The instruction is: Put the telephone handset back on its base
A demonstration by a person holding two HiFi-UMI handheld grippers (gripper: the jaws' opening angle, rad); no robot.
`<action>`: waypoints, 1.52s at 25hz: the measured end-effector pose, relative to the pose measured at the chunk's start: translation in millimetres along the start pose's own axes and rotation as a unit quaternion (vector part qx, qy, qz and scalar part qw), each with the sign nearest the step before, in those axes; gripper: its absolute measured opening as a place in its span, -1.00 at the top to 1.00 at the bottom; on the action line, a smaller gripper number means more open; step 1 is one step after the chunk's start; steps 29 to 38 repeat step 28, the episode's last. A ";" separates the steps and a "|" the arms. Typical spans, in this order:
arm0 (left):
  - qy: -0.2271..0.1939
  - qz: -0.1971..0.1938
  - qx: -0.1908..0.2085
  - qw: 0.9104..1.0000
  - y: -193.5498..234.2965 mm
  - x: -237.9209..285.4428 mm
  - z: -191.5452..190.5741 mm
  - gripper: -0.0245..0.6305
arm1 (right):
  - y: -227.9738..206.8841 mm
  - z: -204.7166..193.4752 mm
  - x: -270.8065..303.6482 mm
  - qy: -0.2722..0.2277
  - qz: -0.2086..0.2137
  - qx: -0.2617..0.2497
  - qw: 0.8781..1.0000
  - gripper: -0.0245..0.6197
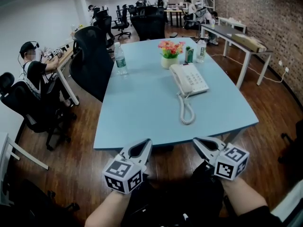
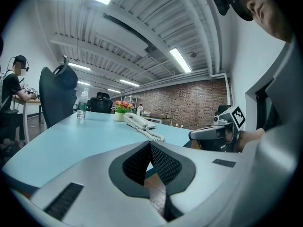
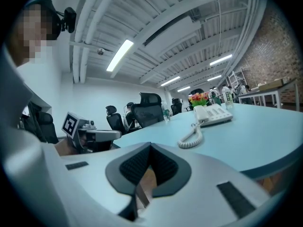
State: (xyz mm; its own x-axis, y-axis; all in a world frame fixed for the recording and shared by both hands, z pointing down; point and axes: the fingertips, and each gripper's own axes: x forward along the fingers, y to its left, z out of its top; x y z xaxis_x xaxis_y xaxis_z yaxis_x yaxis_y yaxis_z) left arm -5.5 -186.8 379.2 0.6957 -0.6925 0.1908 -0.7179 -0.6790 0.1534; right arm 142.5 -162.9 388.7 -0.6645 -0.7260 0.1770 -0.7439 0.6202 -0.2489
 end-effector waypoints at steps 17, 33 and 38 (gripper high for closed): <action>0.003 -0.002 -0.005 1.000 1.7 2.2 -3.7 0.93 | -1.3 -10.3 6.1 0.016 -0.001 -0.007 1.000 0.89; 0.001 -0.002 -0.005 1.000 2.1 0.0 -1.0 0.93 | 1.2 -11.8 6.4 0.023 0.000 -0.007 1.000 0.89; 0.001 -0.002 -0.005 1.000 2.1 0.0 -1.0 0.93 | 1.2 -11.8 6.4 0.023 0.000 -0.007 1.000 0.89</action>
